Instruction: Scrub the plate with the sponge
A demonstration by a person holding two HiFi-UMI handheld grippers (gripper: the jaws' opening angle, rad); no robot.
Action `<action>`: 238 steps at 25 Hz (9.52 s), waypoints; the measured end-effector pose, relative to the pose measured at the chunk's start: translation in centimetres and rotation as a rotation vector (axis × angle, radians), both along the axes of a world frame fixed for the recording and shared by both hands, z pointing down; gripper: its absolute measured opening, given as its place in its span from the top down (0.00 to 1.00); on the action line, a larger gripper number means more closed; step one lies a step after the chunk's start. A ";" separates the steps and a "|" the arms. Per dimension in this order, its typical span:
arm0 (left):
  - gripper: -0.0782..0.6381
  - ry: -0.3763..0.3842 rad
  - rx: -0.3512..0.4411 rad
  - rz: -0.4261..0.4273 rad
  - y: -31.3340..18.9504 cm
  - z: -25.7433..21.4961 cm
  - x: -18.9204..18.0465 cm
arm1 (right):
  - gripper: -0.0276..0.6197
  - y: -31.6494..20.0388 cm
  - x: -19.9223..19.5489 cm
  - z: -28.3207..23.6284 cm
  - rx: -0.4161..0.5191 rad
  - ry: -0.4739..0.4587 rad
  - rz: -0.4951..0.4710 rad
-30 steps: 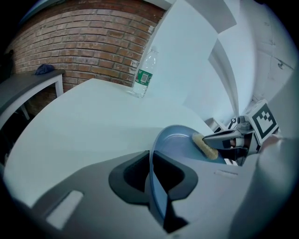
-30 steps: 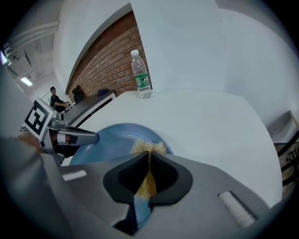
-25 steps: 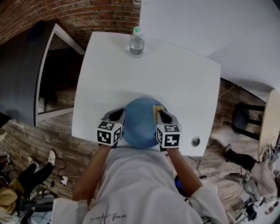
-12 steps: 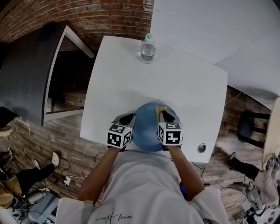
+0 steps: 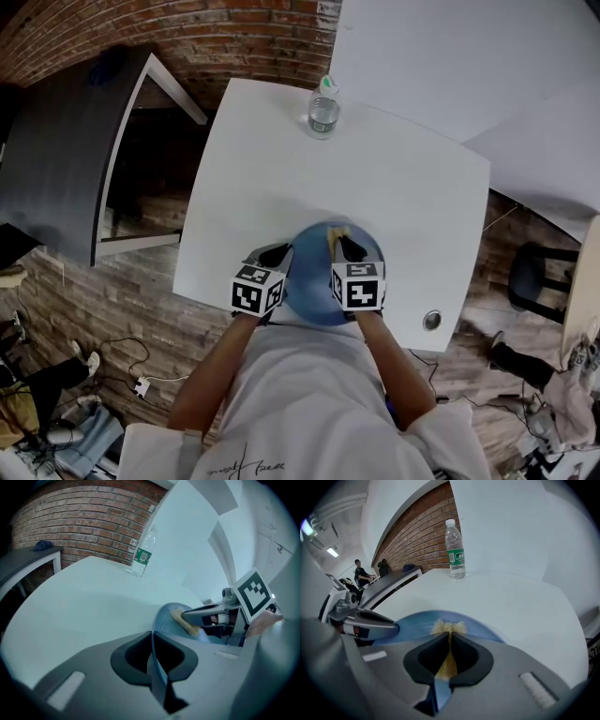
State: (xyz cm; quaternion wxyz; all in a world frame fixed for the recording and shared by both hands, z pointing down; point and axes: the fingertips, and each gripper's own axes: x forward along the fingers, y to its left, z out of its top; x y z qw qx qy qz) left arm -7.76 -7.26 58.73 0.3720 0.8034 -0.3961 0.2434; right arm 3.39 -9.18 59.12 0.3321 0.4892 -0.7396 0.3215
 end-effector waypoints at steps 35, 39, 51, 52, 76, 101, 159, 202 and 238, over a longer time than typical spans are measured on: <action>0.84 0.022 -0.014 -0.058 -0.9 0.3 -0.2 | 0.94 3.3 -8.3 0.2 0.067 0.057 -0.421; 0.84 0.025 -0.013 -0.056 -0.9 0.4 -0.3 | 0.94 3.7 -8.8 0.3 0.070 0.046 -0.448; 0.84 0.027 -0.013 -0.068 -0.4 0.3 -0.3 | 0.92 6.0 -9.4 0.2 0.022 -0.021 -0.527; 0.84 0.028 -0.013 -0.070 -0.6 0.3 -0.3 | 0.92 6.4 -9.7 0.2 0.015 -0.027 -0.551; 0.84 0.026 -0.005 -0.082 -1.2 0.3 -0.2 | 0.92 11.4 -11.2 0.2 -0.061 -0.128 -0.801; 0.84 0.030 0.002 -0.093 -0.8 0.5 -0.3 | 0.92 17.4 -7.2 0.5 -0.267 -0.080 -1.058; 0.85 0.024 -0.008 -0.063 -0.6 0.8 0.3 | 0.92 7.0 4.8 1.7 -0.133 0.486 -1.053; 0.85 0.029 -0.004 -0.081 -1.0 0.7 0.4 | 0.92 -0.6 2.2 1.3 0.062 0.418 -0.542; 0.84 0.048 -0.007 -0.118 -1.1 0.8 0.4 | 0.92 0.7 -4.7 1.4 0.177 0.410 -0.709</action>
